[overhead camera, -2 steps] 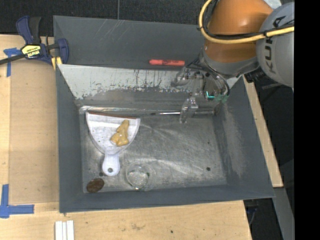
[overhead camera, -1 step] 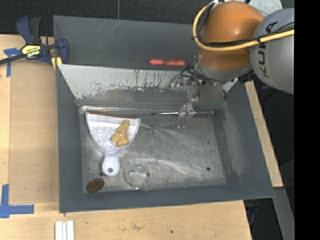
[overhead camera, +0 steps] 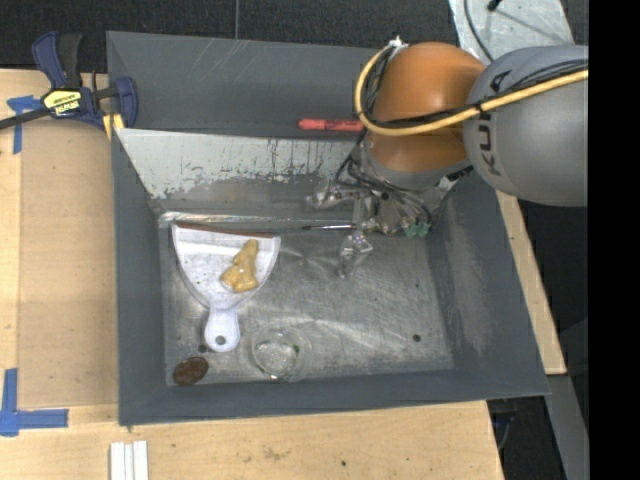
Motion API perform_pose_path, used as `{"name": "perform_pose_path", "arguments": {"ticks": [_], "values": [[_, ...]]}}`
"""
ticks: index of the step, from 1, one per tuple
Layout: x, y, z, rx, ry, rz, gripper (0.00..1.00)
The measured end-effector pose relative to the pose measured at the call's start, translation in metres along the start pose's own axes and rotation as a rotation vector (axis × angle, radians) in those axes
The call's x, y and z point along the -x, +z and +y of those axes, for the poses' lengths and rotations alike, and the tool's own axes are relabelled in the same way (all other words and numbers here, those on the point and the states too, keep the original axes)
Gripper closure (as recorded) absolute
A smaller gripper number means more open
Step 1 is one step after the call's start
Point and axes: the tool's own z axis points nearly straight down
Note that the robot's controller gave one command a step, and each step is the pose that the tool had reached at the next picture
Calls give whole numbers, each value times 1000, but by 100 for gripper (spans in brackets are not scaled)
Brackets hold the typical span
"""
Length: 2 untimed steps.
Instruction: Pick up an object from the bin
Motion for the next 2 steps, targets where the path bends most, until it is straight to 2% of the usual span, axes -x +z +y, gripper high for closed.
{"name": "perform_pose_path", "arguments": {"ticks": [1, 2], "values": [[1, 41, 5, 3, 88, 11, 0], [3, 42, 6, 3, 90, 9, 0]]}}
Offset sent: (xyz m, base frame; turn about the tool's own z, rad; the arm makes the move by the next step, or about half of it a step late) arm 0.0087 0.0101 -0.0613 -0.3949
